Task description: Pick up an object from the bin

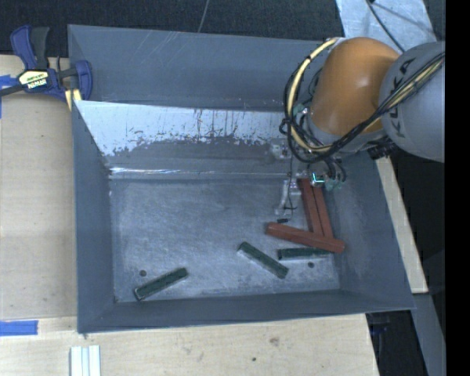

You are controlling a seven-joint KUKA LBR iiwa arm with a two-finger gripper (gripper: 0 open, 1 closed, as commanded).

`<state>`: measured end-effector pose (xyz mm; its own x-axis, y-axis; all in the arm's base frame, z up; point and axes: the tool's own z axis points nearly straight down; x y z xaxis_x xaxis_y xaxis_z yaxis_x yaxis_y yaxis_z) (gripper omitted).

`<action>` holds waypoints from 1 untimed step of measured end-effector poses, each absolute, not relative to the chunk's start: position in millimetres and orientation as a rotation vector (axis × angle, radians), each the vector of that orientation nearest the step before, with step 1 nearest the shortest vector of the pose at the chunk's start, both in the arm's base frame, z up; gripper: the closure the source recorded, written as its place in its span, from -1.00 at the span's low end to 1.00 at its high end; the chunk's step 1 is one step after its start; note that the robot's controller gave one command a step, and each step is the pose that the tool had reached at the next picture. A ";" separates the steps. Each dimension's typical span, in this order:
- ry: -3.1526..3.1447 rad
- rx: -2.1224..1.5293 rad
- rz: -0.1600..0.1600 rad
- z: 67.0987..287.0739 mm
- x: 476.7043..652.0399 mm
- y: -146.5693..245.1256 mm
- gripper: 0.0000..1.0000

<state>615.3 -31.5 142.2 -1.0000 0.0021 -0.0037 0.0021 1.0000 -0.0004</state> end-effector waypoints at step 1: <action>3.134 -0.074 -0.001 80.8 569.8 -63.3 -1.00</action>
Offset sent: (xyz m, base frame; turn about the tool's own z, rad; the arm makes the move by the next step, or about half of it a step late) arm -0.0326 -0.0451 -0.0722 0.0504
